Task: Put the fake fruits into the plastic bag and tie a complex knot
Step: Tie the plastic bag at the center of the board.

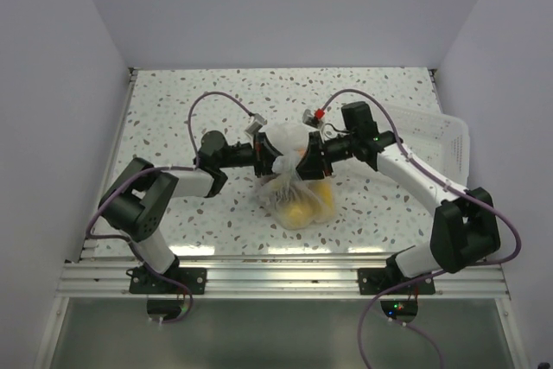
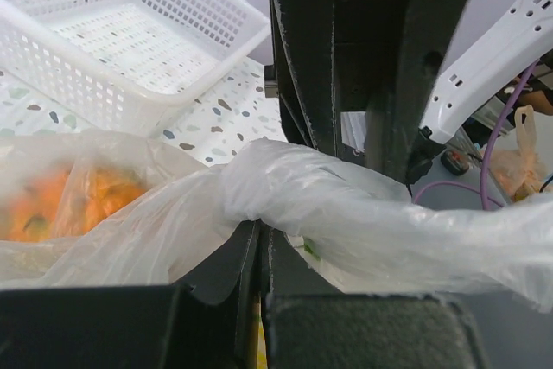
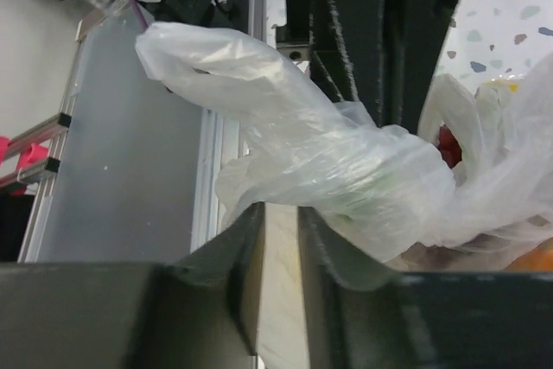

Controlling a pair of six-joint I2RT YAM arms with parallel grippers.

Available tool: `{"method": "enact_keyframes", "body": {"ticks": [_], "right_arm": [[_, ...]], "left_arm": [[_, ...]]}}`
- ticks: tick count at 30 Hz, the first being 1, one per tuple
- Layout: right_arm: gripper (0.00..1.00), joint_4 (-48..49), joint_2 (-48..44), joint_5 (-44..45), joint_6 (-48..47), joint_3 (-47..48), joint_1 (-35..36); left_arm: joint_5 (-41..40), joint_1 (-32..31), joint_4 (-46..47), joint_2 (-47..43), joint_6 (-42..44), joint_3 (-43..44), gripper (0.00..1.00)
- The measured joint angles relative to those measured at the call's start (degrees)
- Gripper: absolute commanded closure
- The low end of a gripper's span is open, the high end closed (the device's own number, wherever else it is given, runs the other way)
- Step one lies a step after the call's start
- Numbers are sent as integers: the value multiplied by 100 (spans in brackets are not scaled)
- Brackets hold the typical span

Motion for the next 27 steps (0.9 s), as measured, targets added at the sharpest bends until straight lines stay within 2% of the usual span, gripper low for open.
{"method": "enact_keyframes", "body": {"ticks": [1,2,5,11,15,19,21,25,27], "right_arm": [[52,-11,0,-35,-9,0,35],[49,-35,0,-57,-11,0,70],[45,-68,0,-42,-101,0,153],[46,-310,0,258,-431,68,321],[45,-741,-7,144,-695,278,-111],[50,-984,-7,-85,-737,525,-1056],[54,-1003,-11,-92,-741,603,-1314],[71,-839,-7,-37,-621,466,-1274],[73,-782,9,61,-581,310,-1161]], "left_arm": [[-20,0,0,22,2,0,100],[-48,-7,0,48,0,2,100],[-116,-9,22,181,-20,52,100],[-197,-11,63,382,-168,107,100],[-177,-4,76,378,-221,107,100],[-125,7,26,273,-168,20,100],[-87,7,-33,164,-129,-48,100],[-55,9,-186,26,9,-90,100],[-35,9,-302,-26,94,-94,100]]}}
